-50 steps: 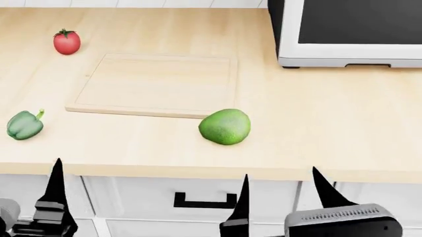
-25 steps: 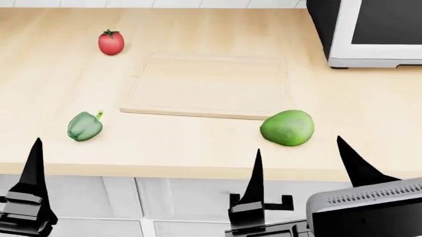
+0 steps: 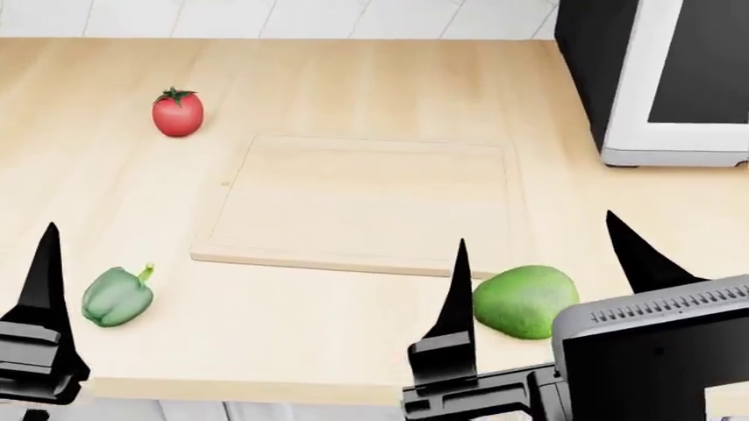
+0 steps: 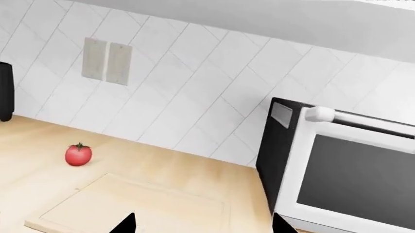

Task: Place the avocado, onion, tomato and bell pepper on the cutting board.

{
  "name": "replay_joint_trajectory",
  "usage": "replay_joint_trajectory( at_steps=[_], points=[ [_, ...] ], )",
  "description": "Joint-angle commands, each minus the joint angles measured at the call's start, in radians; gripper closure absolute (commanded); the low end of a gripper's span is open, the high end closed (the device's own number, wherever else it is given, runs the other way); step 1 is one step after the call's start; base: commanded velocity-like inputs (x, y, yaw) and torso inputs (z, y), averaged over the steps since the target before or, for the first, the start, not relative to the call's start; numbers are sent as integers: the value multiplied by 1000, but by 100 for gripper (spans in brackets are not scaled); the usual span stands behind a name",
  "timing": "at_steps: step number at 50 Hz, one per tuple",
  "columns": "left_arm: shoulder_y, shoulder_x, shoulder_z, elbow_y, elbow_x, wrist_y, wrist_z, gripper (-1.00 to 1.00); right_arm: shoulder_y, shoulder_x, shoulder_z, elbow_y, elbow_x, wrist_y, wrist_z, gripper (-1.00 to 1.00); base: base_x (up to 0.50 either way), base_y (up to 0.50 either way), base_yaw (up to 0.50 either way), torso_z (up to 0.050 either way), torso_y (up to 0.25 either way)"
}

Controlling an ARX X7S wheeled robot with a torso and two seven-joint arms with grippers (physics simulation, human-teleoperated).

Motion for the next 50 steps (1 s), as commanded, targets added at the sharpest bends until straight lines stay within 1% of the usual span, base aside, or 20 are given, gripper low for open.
replay_joint_trajectory(
  at_steps=[1,14,19,21,24,27,30,32,33,34,36,38,39,40,42,43,46,47,48,50],
  points=[
    [9,19,-25,2,3,19,15,-100,27,7,43,4,63,8,23,-100,500,0,0,0,0],
    [18,7,-19,3,-22,32,-16,-100,40,53,45,4,143,3,78,-100,500,0,0,0,2],
    [21,2,-13,-3,-27,44,-28,-100,65,51,54,32,164,15,100,-100,500,0,0,0,2],
    [21,0,-13,-5,-31,47,-33,-100,68,57,41,31,157,25,117,-100,182,0,0,0,6],
    [22,-4,-10,-5,-34,51,-40,-100,93,53,64,51,211,62,134,-100,0,0,0,0,5],
    [25,-7,-8,-5,-40,56,-47,-100,135,51,90,61,293,116,158,-100,0,0,0,0,0],
    [25,-10,-4,-7,-44,61,-53,-100,215,58,103,93,391,191,187,-100,0,0,0,0,0],
    [23,-10,0,-10,-46,65,-58,-100,267,72,103,122,457,223,176,-100,0,0,0,0,0],
    [22,-11,4,-10,-47,67,-60,-100,308,93,94,138,482,230,145,-100,0,0,0,0,0],
    [22,-11,6,-12,-47,70,-62,-100,347,99,106,181,543,257,152,-100,0,0,0,0,0],
    [22,-12,8,-15,-48,77,-65,-100,434,131,82,260,622,313,149,-100,0,0,0,0,0],
    [25,-9,21,-29,-38,98,-66,-100,553,195,9,358,654,354,94,-100,0,0,0,0,0],
    [24,-6,26,-36,-36,106,-67,-100,602,233,-38,370,625,347,20,-100,0,0,0,0,0],
    [24,-6,30,-39,-33,111,-67,-100,624,255,-73,376,602,341,-18,-100,0,0,0,0,0],
    [23,-3,42,-52,-25,128,-67,-100,711,323,-169,390,579,338,-180,-100,0,0,0,0,0],
    [23,-2,45,-56,-24,132,-67,-100,728,348,-201,376,537,305,-247,-100,0,0,0,0,0],
    [25,1,55,-72,-17,152,-65,-100,818,427,-372,402,381,238,-444,-100,0,0,0,0,0],
    [25,3,57,-78,-15,159,-64,-100,833,464,-435,389,312,179,-526,-100,0,0,0,0,0],
    [25,3,58,-79,-15,161,-64,-100,838,476,-458,388,283,159,-546,-100,0,0,0,0,0],
    [21,3,62,-85,-15,165,-63,-100,867,512,-540,385,216,118,-636,-100,0,0,0,0,0]
  ],
)
